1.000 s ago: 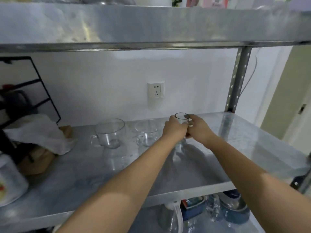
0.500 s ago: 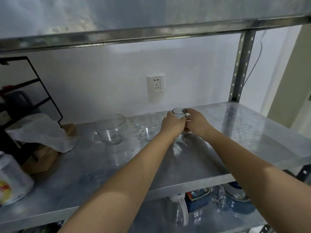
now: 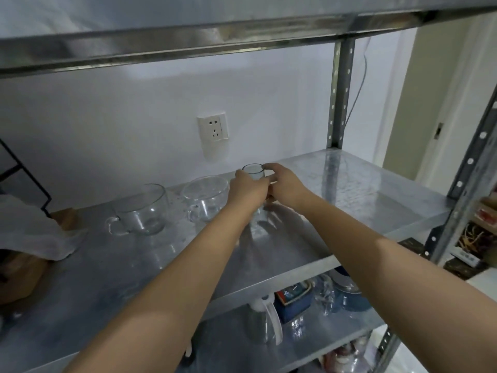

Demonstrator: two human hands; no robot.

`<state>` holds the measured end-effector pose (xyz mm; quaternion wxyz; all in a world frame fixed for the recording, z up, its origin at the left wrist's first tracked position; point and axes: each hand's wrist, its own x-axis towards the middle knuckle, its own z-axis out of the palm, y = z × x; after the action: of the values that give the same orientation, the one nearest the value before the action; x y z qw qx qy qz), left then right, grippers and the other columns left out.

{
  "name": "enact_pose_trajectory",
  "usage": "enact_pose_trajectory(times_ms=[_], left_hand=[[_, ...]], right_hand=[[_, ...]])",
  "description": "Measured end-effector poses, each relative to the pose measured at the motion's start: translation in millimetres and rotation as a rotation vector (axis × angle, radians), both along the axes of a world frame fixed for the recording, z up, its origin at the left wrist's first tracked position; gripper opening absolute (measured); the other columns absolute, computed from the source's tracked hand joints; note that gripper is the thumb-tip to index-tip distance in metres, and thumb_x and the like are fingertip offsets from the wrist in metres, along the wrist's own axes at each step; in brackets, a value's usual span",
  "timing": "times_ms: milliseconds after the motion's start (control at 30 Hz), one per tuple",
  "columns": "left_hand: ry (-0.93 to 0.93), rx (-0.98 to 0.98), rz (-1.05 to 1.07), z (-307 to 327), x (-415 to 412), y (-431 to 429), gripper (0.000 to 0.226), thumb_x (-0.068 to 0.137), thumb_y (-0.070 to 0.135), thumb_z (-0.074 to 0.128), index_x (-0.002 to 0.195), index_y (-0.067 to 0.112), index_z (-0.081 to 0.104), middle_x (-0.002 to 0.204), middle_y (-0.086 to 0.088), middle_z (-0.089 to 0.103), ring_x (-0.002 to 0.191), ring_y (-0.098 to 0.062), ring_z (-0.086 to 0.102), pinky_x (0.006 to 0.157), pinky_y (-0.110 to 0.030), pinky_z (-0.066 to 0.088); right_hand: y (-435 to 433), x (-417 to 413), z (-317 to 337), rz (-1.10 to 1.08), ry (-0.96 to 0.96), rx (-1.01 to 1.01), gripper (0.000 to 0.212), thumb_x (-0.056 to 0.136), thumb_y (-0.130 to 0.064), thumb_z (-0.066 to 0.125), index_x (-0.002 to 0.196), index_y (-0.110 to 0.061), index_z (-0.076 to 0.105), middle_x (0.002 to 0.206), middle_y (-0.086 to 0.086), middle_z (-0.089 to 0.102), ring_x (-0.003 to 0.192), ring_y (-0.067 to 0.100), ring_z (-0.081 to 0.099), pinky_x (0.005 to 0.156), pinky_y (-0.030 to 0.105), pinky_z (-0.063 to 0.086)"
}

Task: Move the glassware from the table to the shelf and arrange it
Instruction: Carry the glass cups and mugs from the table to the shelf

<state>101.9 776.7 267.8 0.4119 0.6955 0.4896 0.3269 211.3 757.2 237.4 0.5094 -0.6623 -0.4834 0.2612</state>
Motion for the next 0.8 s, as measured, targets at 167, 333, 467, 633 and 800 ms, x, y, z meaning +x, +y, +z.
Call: enact_pose_trajectory(times_ms=[167, 333, 467, 633, 800], left_hand=[[-0.183, 0.171, -0.032, 20, -2, -21, 0.056, 0.091, 0.022, 0.055, 0.144, 0.019, 0.038, 0.146, -0.004, 0.042, 0.122, -0.019, 0.052, 0.084, -0.024, 0.038], [-0.253, 0.153, -0.184, 36, 13, -39, 0.042, 0.094, 0.016, 0.049, 0.136, 0.02, 0.051, 0.137, 0.002, 0.053, 0.125, -0.015, 0.05, 0.097, -0.023, 0.036], [-0.247, 0.197, -0.366, 27, 34, -67, 0.041, 0.095, 0.014, 0.049, 0.136, 0.019, 0.052, 0.138, 0.001, 0.054, 0.126, -0.014, 0.05, 0.099, -0.024, 0.039], [-0.255, 0.153, -0.571, 4, 68, -114, 0.038, 0.095, 0.016, 0.051, 0.133, 0.021, 0.054, 0.135, 0.003, 0.055, 0.118, -0.012, 0.053, 0.089, -0.022, 0.041], [-0.25, 0.079, -0.805, -6, 97, -183, 0.033, 0.096, 0.019, 0.053, 0.129, 0.02, 0.056, 0.13, 0.001, 0.058, 0.117, -0.012, 0.055, 0.095, -0.025, 0.044]], right_hand=[[-29, 12, 23, -0.042, 0.026, 0.091, 0.053, 0.088, -0.013, 0.066, 0.138, -0.013, 0.047, 0.11, 0.017, 0.065, 0.083, 0.028, 0.067, 0.078, 0.039, 0.058], [-67, 33, 37, -0.199, 0.016, 0.159, 0.051, 0.086, -0.031, 0.072, 0.132, -0.019, 0.054, 0.112, 0.008, 0.068, 0.102, 0.023, 0.067, 0.088, 0.037, 0.058], [-112, 47, 35, -0.353, -0.023, 0.175, 0.047, 0.086, -0.03, 0.072, 0.13, -0.018, 0.057, 0.109, 0.006, 0.069, 0.099, 0.02, 0.068, 0.09, 0.039, 0.057], [-192, 59, 15, -0.559, -0.057, 0.152, 0.043, 0.089, -0.027, 0.07, 0.128, -0.017, 0.057, 0.107, 0.006, 0.069, 0.1, 0.024, 0.068, 0.087, 0.039, 0.058], [-283, 63, 6, -0.745, -0.072, 0.119, 0.042, 0.088, -0.028, 0.071, 0.128, -0.018, 0.059, 0.108, 0.004, 0.068, 0.097, 0.019, 0.068, 0.089, 0.043, 0.058]])
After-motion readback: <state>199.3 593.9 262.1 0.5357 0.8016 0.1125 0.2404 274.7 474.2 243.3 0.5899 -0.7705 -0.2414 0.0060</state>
